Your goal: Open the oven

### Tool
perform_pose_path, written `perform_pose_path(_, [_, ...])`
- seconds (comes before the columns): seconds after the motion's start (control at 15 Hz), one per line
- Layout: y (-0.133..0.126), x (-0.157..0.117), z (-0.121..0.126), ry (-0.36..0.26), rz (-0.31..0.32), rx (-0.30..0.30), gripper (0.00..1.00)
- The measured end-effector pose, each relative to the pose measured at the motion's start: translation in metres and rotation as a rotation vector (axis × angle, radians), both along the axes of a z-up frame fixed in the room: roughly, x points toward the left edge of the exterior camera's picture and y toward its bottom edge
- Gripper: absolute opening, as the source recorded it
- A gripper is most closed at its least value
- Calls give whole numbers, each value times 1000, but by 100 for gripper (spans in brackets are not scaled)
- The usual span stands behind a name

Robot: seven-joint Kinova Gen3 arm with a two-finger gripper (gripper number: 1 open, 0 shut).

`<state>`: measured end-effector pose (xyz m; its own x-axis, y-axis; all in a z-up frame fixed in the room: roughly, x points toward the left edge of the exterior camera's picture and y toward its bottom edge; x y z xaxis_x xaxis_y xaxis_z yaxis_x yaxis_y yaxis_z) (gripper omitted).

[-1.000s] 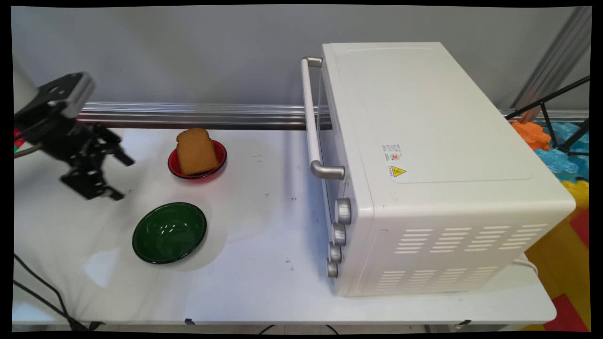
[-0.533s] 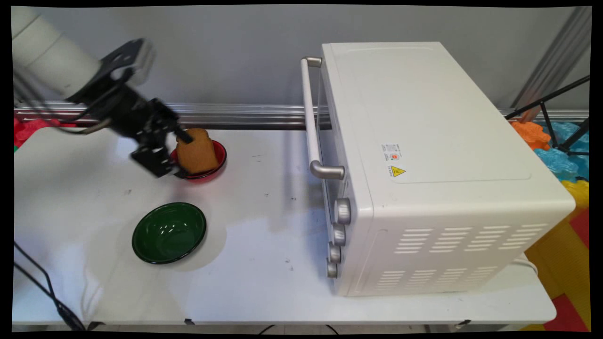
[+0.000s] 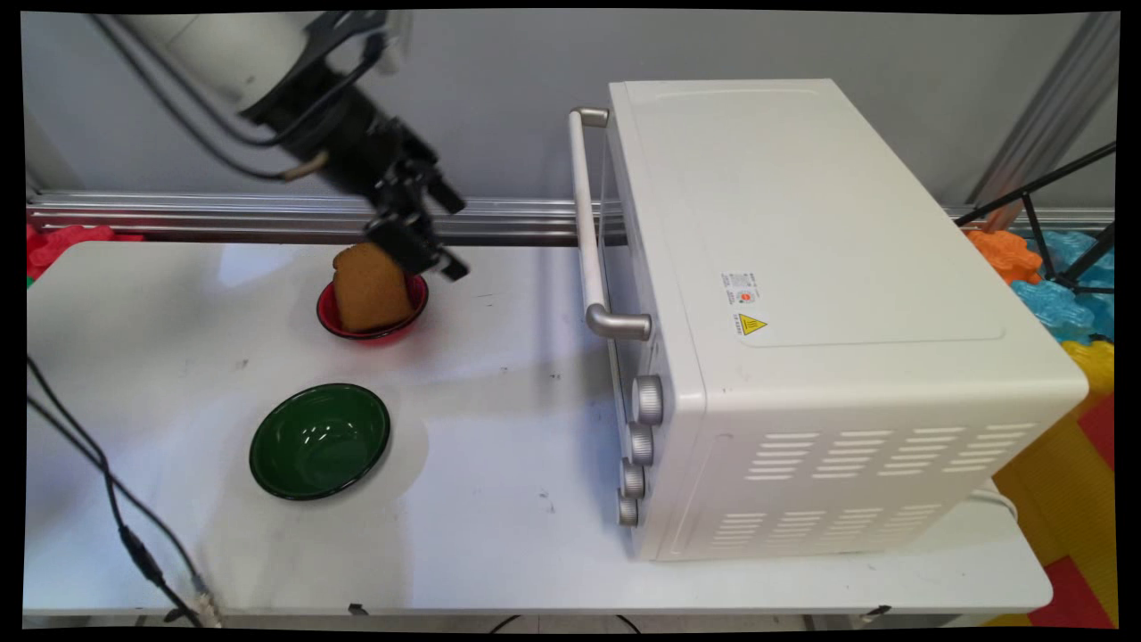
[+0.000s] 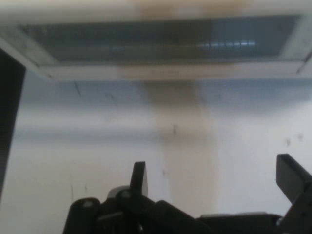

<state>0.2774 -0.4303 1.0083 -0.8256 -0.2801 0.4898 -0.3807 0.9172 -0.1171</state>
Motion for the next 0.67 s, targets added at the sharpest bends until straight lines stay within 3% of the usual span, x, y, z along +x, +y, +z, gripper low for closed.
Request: perform_pose_path(0.67, [-34,-77,52,21,-24,-2,100])
